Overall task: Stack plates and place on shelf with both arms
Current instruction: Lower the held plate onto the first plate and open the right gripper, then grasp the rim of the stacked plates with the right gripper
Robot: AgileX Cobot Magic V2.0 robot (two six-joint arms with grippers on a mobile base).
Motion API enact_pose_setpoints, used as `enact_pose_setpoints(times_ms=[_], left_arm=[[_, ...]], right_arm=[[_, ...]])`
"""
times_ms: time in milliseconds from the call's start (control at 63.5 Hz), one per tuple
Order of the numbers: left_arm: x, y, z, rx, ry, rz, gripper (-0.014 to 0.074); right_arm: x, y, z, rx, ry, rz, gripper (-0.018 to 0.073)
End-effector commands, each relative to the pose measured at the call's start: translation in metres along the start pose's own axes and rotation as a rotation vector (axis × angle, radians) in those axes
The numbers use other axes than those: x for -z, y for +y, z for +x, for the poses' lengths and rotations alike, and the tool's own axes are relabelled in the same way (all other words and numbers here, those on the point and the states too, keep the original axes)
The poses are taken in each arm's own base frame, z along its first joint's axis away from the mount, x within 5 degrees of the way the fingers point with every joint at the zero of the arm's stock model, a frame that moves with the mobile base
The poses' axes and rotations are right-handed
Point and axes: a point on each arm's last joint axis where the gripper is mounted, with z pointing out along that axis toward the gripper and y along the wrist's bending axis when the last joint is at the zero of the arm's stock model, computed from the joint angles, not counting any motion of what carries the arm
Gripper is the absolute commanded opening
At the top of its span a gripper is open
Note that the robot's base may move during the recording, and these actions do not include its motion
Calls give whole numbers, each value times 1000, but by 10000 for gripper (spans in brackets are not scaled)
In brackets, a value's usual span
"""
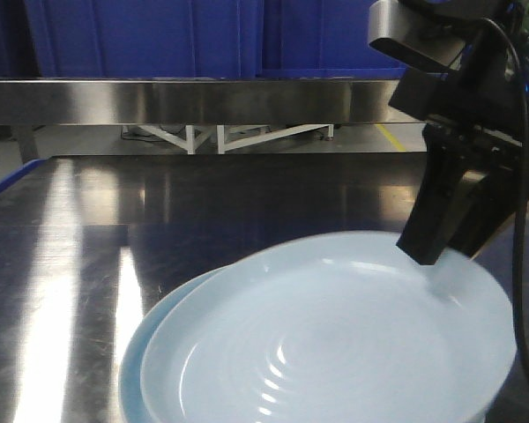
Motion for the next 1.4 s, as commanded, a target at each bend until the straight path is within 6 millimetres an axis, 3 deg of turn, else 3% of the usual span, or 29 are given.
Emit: enact_pose_setpoints(times_ms=[0,63,362,598,803,1039,1386], left_arm=[[4,0,-17,21,-117,-6,84],[4,0,-17,21,-117,-6,84],[4,0,-17,21,-117,-6,84],[4,0,-17,21,-117,-6,84],[4,0,-17,21,-117,-6,84],[4,0,-17,21,-117,-6,84],[4,0,-17,21,-117,-6,84]], right_arm=[[16,8,-5,18,-71,-17,424],[18,9,-5,21,-80,-17,461],[55,20,1,77,-212,14,457],[63,19,17,105,-131,71,457],[51,14,17,84,-154,73,457],[22,8,14,14,-134,27,457],[-16,13,2,46,-79,27,456]])
